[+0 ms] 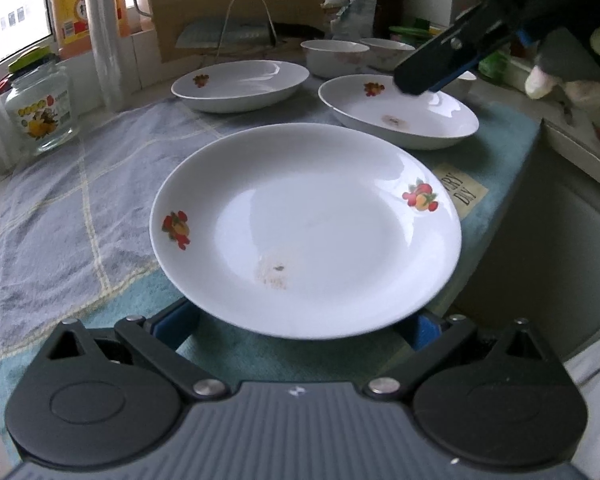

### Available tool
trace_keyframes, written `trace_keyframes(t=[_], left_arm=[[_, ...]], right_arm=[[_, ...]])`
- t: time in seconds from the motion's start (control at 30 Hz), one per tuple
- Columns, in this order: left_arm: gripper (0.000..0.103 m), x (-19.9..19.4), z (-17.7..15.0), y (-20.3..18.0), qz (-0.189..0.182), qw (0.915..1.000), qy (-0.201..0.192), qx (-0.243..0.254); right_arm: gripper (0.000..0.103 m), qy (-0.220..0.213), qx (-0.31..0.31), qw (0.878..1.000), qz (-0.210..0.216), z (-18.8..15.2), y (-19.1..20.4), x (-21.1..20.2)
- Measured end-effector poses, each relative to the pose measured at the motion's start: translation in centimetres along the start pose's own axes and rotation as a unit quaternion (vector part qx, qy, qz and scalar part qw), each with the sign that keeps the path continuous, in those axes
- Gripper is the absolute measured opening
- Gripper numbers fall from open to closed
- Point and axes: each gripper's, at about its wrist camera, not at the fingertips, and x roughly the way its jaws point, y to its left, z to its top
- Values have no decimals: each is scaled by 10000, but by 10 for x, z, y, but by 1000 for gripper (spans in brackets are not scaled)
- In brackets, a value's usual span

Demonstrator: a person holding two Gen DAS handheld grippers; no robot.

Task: Organize plates and bowls
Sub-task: 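Grasp a stained white plate rim with left tool while right tool grasps a flowered plate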

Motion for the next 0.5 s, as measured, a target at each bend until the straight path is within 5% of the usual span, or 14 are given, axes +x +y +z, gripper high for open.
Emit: trace_keyframes(t=[0.5], left_arm=[[103,2,3,1,-59,9999,100,79]], right_arm=[[103,623,-725,9926,751,21,2,49]])
